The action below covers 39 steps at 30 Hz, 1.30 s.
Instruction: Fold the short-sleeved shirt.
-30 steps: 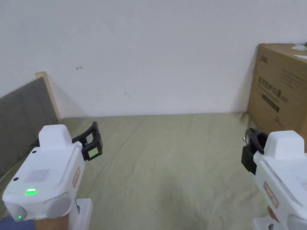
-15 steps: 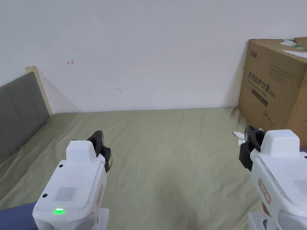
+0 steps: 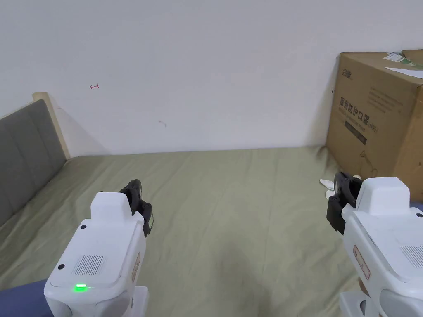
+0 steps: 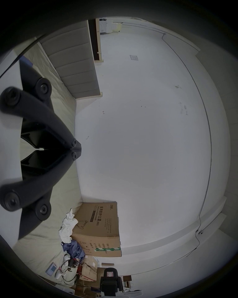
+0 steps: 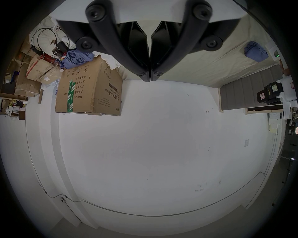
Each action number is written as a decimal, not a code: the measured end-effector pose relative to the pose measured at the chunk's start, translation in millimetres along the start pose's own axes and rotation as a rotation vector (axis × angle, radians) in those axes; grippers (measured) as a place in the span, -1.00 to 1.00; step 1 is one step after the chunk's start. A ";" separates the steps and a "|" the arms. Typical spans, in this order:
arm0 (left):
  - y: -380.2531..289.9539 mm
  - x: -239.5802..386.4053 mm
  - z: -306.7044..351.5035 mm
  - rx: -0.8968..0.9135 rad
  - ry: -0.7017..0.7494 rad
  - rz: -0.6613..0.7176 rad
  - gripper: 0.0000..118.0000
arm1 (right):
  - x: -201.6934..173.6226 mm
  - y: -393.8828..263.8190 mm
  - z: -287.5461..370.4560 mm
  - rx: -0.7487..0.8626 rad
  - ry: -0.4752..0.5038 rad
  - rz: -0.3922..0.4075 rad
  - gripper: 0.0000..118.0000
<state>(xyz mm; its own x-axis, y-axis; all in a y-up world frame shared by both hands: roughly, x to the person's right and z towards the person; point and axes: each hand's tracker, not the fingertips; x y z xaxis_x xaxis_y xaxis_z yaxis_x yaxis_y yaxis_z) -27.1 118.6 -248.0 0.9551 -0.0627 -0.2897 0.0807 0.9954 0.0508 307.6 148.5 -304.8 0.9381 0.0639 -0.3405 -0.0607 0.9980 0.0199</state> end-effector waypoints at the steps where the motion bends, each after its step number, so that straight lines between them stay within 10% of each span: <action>1: -0.2 0.0 0.2 0.000 -0.002 -0.001 -1.00 | -0.3 0.0 0.1 0.000 -0.002 0.000 -1.00; 39: -3.5 -4.9 0.8 -0.008 0.003 -0.021 -1.00 | -1.5 1.4 0.2 -0.003 0.003 0.012 -1.00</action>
<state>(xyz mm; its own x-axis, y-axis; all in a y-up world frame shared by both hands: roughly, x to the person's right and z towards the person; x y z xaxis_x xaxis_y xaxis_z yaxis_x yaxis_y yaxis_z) -31.8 115.4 -246.0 0.9522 -0.0832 -0.2938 0.0983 0.9945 0.0370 306.2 149.7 -304.1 0.9363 0.0759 -0.3429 -0.0731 0.9971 0.0211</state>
